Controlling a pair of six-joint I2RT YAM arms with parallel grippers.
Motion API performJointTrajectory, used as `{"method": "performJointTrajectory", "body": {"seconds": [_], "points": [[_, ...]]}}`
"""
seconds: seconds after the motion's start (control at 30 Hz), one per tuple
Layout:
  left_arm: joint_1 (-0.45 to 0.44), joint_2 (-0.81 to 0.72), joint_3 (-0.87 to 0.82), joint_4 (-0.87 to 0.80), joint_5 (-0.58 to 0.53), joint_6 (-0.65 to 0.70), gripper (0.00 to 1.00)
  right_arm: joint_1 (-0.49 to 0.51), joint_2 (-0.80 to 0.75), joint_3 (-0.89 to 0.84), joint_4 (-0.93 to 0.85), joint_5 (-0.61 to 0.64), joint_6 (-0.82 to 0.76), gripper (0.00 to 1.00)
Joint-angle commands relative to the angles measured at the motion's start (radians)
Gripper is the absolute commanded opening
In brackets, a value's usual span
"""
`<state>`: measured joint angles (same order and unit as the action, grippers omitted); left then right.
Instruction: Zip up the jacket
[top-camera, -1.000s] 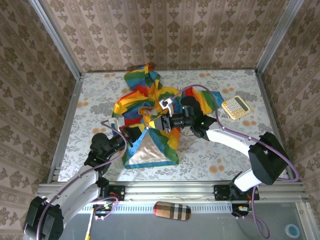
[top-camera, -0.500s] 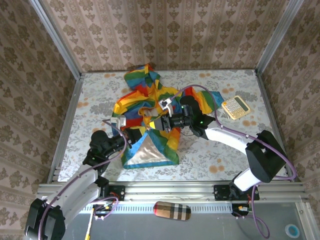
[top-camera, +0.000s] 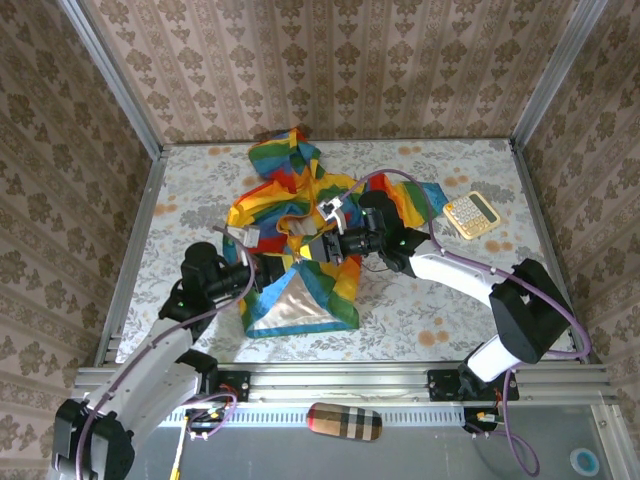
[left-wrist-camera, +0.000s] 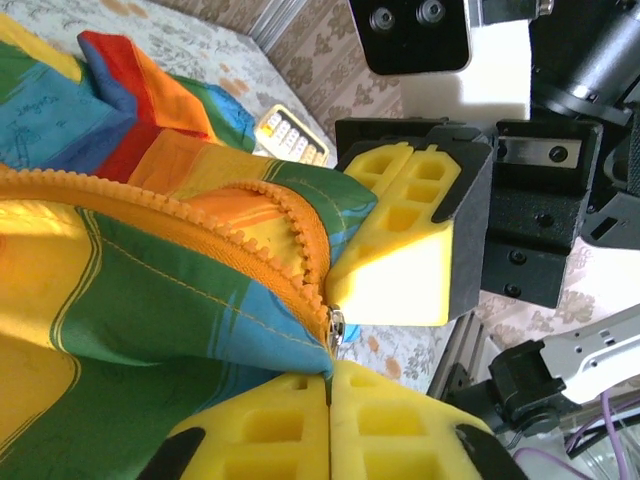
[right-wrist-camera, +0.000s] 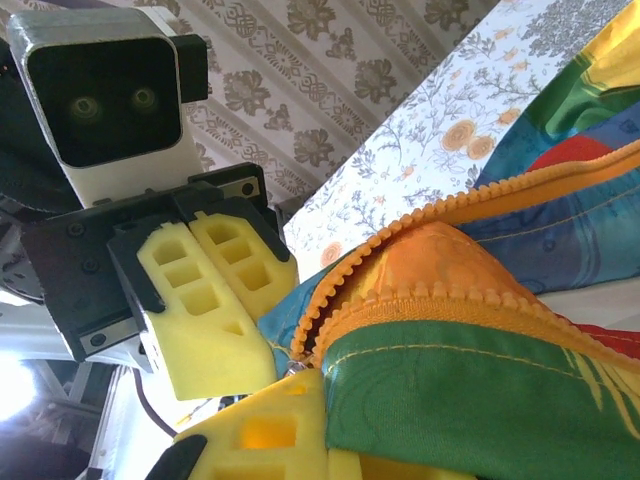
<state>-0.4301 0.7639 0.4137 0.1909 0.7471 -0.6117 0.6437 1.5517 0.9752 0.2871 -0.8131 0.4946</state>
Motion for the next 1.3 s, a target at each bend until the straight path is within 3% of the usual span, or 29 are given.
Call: {"method": "performJointTrajectory", "body": {"seconds": [0.0,0.1,0.3,0.57,0.9,1.27], "points": [[-0.001,-0.05,0.025,-0.139,-0.002,0.061,0.27,-0.004,-0.003,0.008,0.062,-0.017,0.001,0.0],[0.001,-0.094,0.02,-0.143,-0.059,0.022,0.43,-0.004,-0.005,-0.003,0.068,-0.012,0.002,0.0],[0.007,-0.108,-0.017,-0.064,-0.097,-0.148,0.48,-0.004,0.001,-0.006,0.077,-0.012,0.015,0.0],[0.007,-0.089,-0.108,0.131,-0.146,-0.355,0.42,-0.003,0.01,-0.008,0.084,-0.015,0.024,0.0],[0.004,-0.015,-0.133,0.303,-0.111,-0.419,0.35,-0.003,0.032,-0.003,0.09,-0.017,0.03,0.0],[-0.004,0.001,-0.133,0.311,-0.069,-0.417,0.19,-0.003,0.055,0.003,0.104,-0.017,0.038,0.0]]}}
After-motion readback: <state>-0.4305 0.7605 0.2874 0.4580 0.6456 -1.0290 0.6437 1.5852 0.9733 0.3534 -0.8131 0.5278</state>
